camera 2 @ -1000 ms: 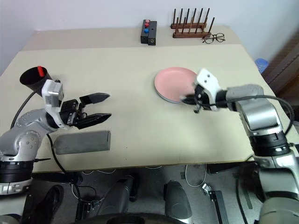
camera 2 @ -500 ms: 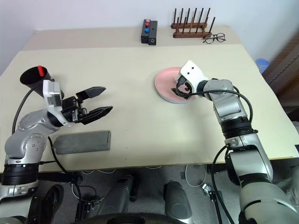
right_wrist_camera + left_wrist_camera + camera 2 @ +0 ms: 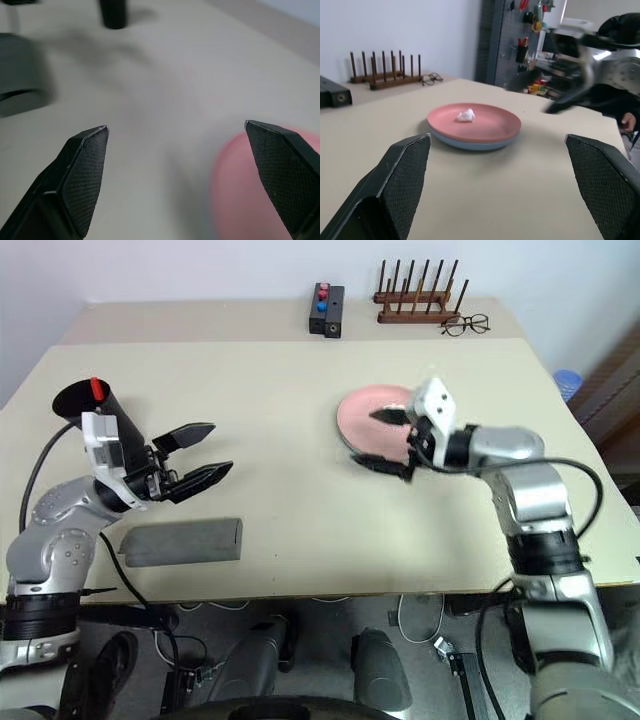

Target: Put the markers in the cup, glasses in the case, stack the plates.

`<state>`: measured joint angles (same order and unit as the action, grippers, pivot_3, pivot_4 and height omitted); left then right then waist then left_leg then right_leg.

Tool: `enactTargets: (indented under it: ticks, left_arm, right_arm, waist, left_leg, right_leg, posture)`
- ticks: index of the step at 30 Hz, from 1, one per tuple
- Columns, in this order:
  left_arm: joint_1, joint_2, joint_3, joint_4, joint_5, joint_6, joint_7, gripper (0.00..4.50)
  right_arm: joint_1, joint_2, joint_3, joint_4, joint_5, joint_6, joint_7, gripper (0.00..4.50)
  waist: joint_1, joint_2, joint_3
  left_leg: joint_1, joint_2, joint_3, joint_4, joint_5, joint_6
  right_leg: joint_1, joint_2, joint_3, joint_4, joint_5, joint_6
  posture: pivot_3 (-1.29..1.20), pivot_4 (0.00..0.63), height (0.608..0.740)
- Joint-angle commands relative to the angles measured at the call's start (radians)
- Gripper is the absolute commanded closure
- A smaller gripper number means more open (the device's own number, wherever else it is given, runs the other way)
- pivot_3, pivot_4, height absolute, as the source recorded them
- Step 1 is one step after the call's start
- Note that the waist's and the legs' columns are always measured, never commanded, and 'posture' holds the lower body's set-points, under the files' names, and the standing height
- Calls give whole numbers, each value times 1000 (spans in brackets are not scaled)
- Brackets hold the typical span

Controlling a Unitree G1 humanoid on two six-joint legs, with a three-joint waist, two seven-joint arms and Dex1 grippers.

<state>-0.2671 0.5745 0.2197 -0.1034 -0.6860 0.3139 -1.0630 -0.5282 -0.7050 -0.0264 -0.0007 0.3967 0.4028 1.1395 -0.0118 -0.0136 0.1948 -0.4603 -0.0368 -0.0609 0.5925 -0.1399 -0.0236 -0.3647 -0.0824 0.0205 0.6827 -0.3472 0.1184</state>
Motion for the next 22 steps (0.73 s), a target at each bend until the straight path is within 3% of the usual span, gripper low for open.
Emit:
enactTargets:
  ticks: [1, 8, 14, 22]
  left_arm:
    - [35, 24, 10, -43, -25, 19, -28, 0]
    - [44, 84, 11, -3, -55, 77, -140, 0]
    - [48, 149, -16, 71, 18, 23, -241, 0]
    - [81, 146, 33, 91, 44, -47, -242, 0]
  right_arm:
    - [58, -53, -75, -124, 80, -9, 64, 64]
    - [225, -80, -151, -114, 59, -140, 68, 64]
    - [313, -127, -215, -100, 63, -168, 68, 64]
    - [178, -90, -133, 23, 3, -233, 38, 64]
  waist:
    - [-4, 0, 0]
    - [3, 0, 0]
    - [1, 0, 0]
    - [-4, 1, 0]
  left_leg:
    - [0, 1, 0, 0, 0, 0]
    - [1, 1, 0, -1, 0, 0]
    - [1, 1, 1, -1, 0, -1]
    - [0, 1, 1, -2, 0, -1]
  right_leg:
    - [0, 0, 0, 0, 0, 0]
    - [0, 0, 1, -1, 0, -1]
    - [0, -2, 2, -2, -2, -4]
    - [-1, -3, 3, -2, -2, -4]
  posture:
    - [0, 150, 735]
    - [0, 150, 735]
    - [0, 150, 735]
    - [0, 150, 735]
